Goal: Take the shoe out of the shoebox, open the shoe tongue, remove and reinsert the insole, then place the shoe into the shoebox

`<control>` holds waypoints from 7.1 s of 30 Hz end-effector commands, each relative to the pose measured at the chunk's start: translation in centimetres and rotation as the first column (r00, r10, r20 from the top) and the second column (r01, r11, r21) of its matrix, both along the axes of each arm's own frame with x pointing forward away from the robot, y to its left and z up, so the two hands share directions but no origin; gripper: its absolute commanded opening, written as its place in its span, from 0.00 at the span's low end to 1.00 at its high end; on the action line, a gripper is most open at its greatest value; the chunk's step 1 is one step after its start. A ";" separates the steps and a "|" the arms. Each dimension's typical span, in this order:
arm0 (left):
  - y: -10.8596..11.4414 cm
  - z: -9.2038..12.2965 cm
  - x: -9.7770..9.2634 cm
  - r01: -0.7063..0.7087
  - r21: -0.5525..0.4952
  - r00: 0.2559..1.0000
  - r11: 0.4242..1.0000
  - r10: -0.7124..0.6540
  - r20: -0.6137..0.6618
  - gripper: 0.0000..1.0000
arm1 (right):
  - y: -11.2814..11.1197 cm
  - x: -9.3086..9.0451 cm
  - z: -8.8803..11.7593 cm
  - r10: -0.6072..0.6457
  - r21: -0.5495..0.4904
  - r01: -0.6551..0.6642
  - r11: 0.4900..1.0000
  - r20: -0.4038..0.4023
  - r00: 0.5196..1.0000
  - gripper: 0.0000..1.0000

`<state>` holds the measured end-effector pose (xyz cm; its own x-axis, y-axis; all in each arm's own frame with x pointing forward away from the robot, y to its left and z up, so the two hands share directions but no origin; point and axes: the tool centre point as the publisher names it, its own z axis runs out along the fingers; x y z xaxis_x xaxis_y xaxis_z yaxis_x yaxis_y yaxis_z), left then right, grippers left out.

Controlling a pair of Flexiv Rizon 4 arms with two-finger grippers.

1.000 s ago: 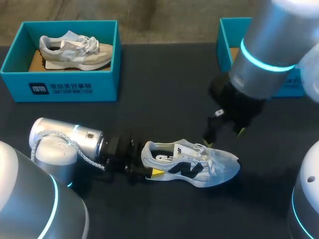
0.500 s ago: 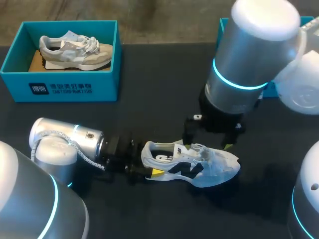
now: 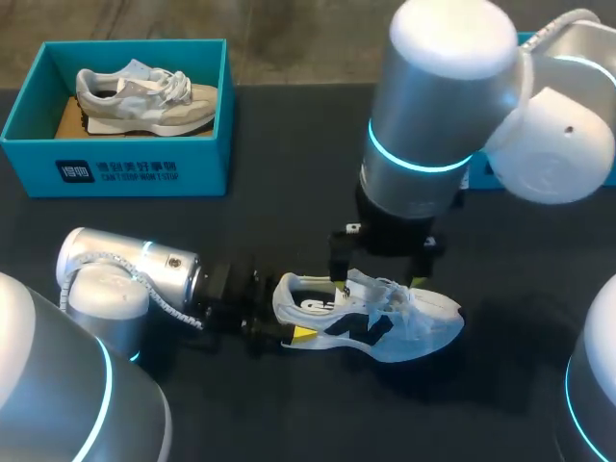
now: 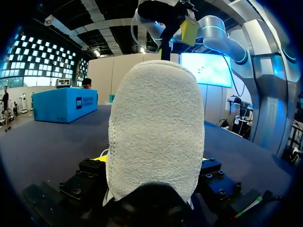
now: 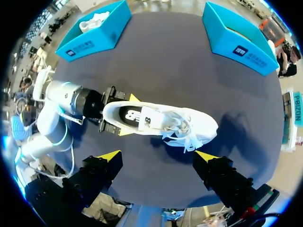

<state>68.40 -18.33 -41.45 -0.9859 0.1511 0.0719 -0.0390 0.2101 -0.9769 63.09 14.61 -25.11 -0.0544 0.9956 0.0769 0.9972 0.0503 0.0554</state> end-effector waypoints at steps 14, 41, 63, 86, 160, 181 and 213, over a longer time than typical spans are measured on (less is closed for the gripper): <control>0.0 -0.5 -0.1 -0.001 0.001 1.000 1.000 0.001 0.000 0.00 | 5.0 1.7 -2.7 -0.148 -0.269 0.158 0.950 0.058 0.987 1.00; 0.0 -0.5 -0.1 -0.001 0.001 1.000 1.000 0.001 0.000 0.00 | 4.0 3.1 -7.0 -0.228 -0.416 0.241 0.877 0.081 0.970 1.00; 0.0 -0.5 -0.1 -0.001 0.001 1.000 1.000 0.001 0.000 0.00 | 0.8 4.0 -9.2 -0.206 -0.368 0.224 0.902 0.089 0.975 1.00; 0.0 -0.5 -0.1 -0.001 0.001 1.000 1.000 0.001 0.000 0.00 | -3.2 3.1 -7.8 -0.172 -0.192 0.174 0.966 0.025 0.985 1.00; 0.0 -0.5 -0.1 -0.001 0.001 1.000 1.000 0.001 0.000 0.00 | -11.2 2.3 -9.2 0.262 0.531 -0.197 0.824 -0.049 0.964 0.00; 0.0 -0.5 -0.1 -0.001 0.001 1.000 1.000 0.001 0.000 0.00 | -7.8 0.0 -1.6 0.362 0.210 -0.344 0.915 -0.052 0.931 1.00; 0.0 -0.5 -0.1 -0.001 0.001 1.000 1.000 0.001 0.000 0.00 | -0.5 -1.7 2.6 0.983 -0.125 -0.975 0.184 0.026 0.182 0.00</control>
<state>68.40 -18.34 -41.45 -0.9859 0.1512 0.0720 -0.0391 0.2103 -0.9769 61.19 14.01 -22.27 -0.9664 0.2533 -0.0430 0.2501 0.9658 0.0685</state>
